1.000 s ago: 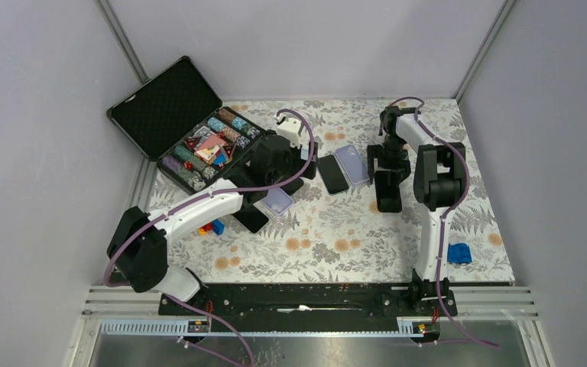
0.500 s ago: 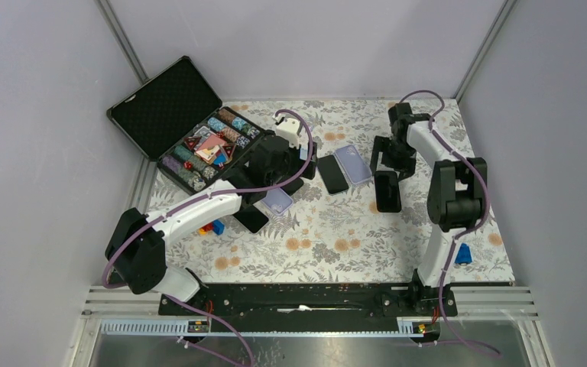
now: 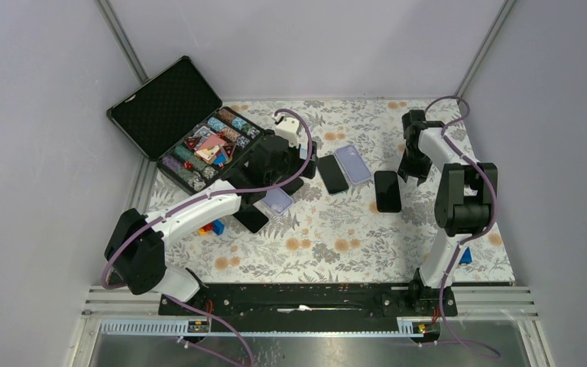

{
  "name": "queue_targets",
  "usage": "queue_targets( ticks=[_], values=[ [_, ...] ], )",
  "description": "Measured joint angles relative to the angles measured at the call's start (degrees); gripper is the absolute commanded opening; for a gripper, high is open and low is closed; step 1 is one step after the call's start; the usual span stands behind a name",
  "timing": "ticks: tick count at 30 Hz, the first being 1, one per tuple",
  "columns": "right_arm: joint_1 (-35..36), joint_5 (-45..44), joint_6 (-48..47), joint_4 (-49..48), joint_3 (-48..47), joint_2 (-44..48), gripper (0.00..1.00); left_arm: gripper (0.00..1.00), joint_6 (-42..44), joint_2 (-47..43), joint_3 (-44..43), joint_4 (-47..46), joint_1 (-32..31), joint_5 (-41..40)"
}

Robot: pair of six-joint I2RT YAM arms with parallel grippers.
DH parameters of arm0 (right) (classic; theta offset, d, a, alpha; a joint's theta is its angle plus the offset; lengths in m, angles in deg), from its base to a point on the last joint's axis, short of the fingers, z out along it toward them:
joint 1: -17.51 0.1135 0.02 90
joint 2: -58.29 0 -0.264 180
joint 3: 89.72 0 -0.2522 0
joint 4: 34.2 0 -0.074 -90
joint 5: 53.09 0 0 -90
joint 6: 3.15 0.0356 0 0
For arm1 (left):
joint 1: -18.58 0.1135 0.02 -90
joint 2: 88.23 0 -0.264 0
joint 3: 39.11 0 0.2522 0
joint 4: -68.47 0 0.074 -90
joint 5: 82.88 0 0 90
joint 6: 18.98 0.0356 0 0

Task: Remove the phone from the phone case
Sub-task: Move the phone to the center of the board.

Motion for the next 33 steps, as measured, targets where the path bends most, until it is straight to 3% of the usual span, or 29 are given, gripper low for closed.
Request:
queue_targets(
  ticks=[11,18,31,33],
  values=[
    [2.12,-2.47,-3.5,5.7,-3.3,-10.69,0.34,0.99,-0.11,-0.44,0.81,-0.17,0.0,-0.09],
    [5.25,-0.63,-6.54,7.04,-4.31,-12.37,0.31,0.99,-0.09,-0.63,0.94,-0.13,0.0,-0.31],
    [5.75,6.51,-8.35,5.31,2.54,-6.4,0.48,0.99,-0.24,-0.87,0.94,-0.15,0.0,-0.33],
    [5.75,7.43,-7.85,4.11,3.78,-4.39,0.55,0.99,-0.28,-0.87,0.94,-0.15,0.0,-0.33]
  ],
)
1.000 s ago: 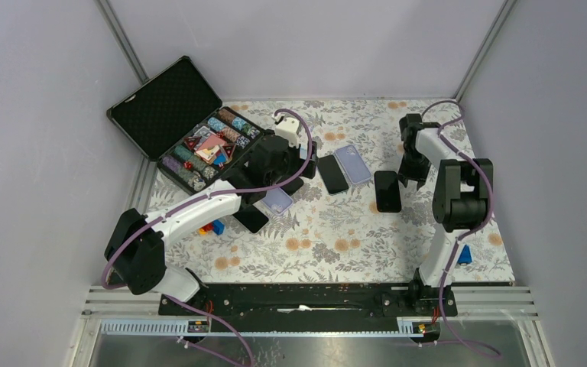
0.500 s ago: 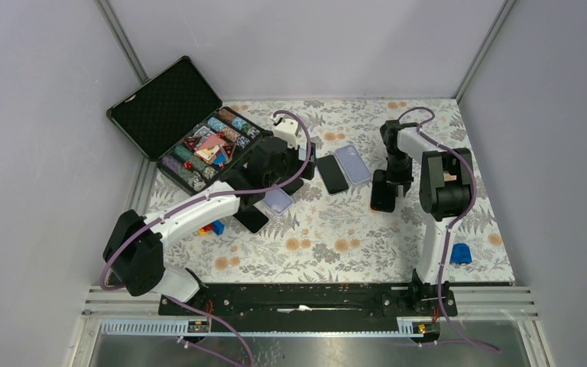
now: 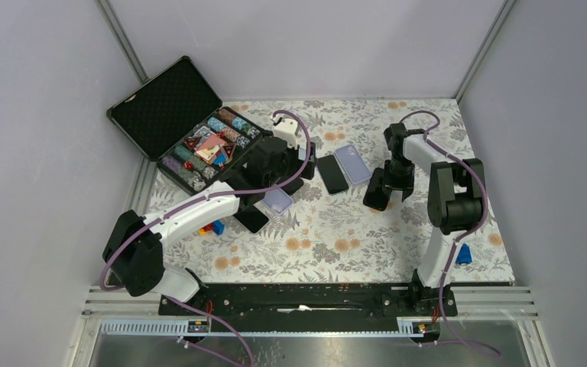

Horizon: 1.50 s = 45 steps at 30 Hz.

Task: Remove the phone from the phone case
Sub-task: Move the phone to the center of the board.

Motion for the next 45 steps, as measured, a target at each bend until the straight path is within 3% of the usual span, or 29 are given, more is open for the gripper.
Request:
queue_targets(
  ticks=[1,3,4,9,14,35,45],
  values=[
    [0.0,0.28,0.46,-0.55,0.48,0.87,0.65,0.99,0.0,0.0,0.0,0.0,0.0,-0.02],
    [0.02,1.36,2.16,-2.91,2.12,3.1,0.98,0.99,0.0,0.0,0.0,0.0,0.0,-0.02],
    [0.04,2.34,3.04,-5.2,3.89,4.83,1.0,0.99,0.0,0.0,0.0,0.0,0.0,-0.02],
    [1.79,5.14,10.43,-13.35,12.02,11.08,1.0,0.99,0.0,0.0,0.0,-0.02,0.0,-0.02],
    [6.45,4.37,16.63,-16.76,12.2,10.21,1.0,0.99,0.0,0.0,0.0,-0.02,0.0,-0.04],
    [8.66,-2.4,29.2,-16.9,11.65,8.87,1.0,0.99,0.02,-0.42,0.02,-0.04,0.0,-1.03],
    [10.23,-7.32,34.18,-16.13,15.93,13.53,1.0,0.99,0.0,-1.9,1.51,-0.87,0.0,-1.03]
  ],
)
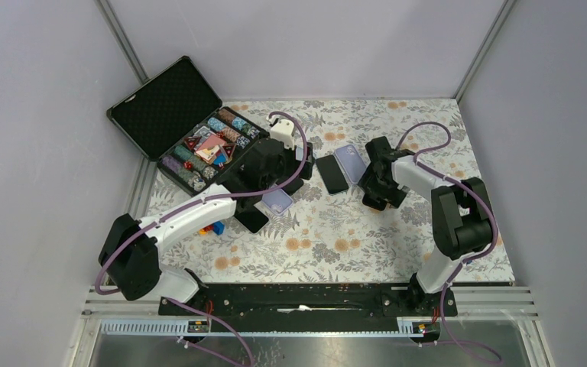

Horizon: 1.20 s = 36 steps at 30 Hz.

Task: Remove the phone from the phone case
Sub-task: Move the phone to the center of the board.

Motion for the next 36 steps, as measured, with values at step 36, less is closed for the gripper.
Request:
queue_targets(
  ticks=[36],
  values=[
    [0.68,6.1,1.18,2.49,-7.72,-9.25,0.64,0.99,0.07,-1.92,1.07,-0.81,0.0,-1.92]
  ],
)
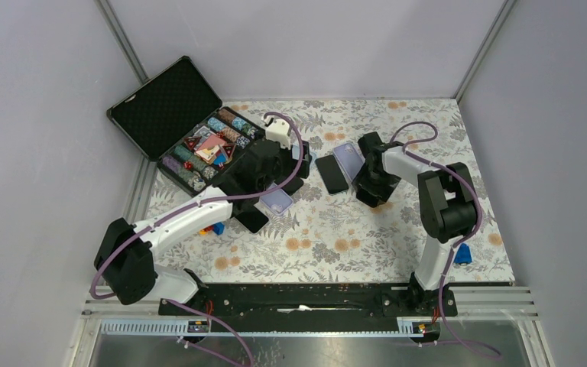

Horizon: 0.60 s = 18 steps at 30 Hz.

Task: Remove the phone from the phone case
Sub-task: Move the phone to the center of the board.

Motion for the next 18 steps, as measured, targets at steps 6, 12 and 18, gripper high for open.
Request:
queue_targets(
  ticks=[6,12,18],
  values=[
    [0.11,-0.31,1.2,-0.44,0.7,0.61,0.54,0.99,0.0,-0.76,0.28,-0.44,0.0,-0.42],
    [1.68,0.46,2.34,-4.07,9.55,7.85,0.58,0.99,-0.07,-1.31,0.33,-0.59,0.0,-0.37],
    [9.42,0.55,5.38,-2.71,16.68,13.99,0.8,0.99,-0.09,-1.31,0.33,-0.9,0.0,-0.28]
  ],
)
